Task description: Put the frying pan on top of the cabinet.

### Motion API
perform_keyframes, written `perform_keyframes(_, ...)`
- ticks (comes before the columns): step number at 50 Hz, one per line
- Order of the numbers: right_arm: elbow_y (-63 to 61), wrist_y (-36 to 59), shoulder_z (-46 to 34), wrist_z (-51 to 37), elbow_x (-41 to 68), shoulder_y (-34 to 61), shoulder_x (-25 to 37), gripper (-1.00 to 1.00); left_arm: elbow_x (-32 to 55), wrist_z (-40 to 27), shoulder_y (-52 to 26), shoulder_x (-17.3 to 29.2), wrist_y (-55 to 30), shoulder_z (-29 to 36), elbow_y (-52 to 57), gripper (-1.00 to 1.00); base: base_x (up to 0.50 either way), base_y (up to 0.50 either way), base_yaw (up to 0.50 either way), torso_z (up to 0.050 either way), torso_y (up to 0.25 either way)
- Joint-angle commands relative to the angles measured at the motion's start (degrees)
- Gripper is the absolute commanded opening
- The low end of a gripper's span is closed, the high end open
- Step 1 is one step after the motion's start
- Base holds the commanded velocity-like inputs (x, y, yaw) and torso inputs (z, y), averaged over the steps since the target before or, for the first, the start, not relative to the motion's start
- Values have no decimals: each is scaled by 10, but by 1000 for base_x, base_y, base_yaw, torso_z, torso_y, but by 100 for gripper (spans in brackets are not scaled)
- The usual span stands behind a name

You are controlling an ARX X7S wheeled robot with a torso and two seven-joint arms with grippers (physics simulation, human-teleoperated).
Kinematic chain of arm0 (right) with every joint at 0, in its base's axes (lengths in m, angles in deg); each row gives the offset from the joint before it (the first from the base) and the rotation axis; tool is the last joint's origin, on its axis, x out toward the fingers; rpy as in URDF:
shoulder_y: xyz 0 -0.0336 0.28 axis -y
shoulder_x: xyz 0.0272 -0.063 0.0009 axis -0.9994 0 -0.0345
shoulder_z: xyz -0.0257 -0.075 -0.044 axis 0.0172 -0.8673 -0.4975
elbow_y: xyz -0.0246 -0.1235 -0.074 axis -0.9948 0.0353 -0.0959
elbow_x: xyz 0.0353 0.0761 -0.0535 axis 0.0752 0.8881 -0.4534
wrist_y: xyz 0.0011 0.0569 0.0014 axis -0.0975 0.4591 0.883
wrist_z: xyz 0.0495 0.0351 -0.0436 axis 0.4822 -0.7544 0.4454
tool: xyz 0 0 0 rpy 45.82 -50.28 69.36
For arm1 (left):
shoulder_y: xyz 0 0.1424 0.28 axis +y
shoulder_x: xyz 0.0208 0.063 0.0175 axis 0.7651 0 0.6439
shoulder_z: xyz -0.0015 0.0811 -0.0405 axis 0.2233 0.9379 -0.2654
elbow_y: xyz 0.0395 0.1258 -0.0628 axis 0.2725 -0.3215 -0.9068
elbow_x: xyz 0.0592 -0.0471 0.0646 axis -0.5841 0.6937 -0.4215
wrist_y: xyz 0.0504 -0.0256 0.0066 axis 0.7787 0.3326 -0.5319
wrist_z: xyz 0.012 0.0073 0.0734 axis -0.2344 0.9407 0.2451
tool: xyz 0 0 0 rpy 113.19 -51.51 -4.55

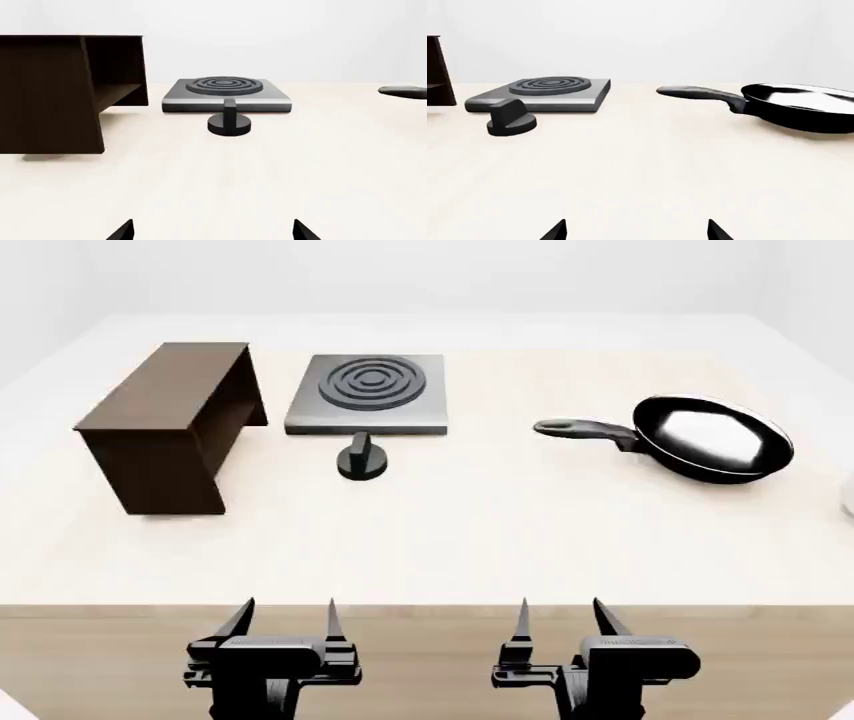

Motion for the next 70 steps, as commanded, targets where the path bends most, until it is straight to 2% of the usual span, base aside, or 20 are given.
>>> perform_keyframes(1,-10,2,-17,-14,0,-5,9,100,10,-11,-1,9,-8,9,2,100,0,0,0,0,0)
perform_keyframes(11,-15,20,-37,-22,28,-2,26,100,23,-36,-4,25,-15,29,1,100,0,-40,0,0,0)
perform_keyframes(47,-30,31,-69,-62,46,-3,55,100,43,-70,-7,52,-14,64,-1,100,0,-499,0,0,0)
perform_keyframes(49,-56,67,-69,-67,49,-1,58,100,27,-79,-13,57,-45,72,21,100,0,-76,0,0,0)
perform_keyframes(52,-157,158,-61,-75,68,3,70,100,24,-88,-36,65,-157,72,116,100,0,0,0,0,0)
perform_keyframes(53,-242,218,-55,-89,66,6,78,100,19,-89,-57,72,-241,75,184,100,0,0,0,0,0)
perform_keyframes(54,-292,269,-51,-92,75,11,83,100,25,-94,-65,70,-276,67,225,100,0,0,0,0,0)
perform_keyframes(56,-341,280,-47,-101,72,4,88,100,30,-97,-72,74,-327,64,274,100,0,0,0,0,0)
perform_keyframes(58,-364,270,-45,-102,75,-13,89,100,90,-85,-63,60,-362,18,336,100,0,0,0,0,0)
perform_keyframes(61,-360,256,-58,-112,51,-16,94,100,59,-90,-41,74,-304,39,335,100,260,0,0,0,0)
perform_keyframes(70,-368,246,-51,-112,71,-24,92,100,77,-85,-44,76,-305,40,316,100,500,0,0,0,0)
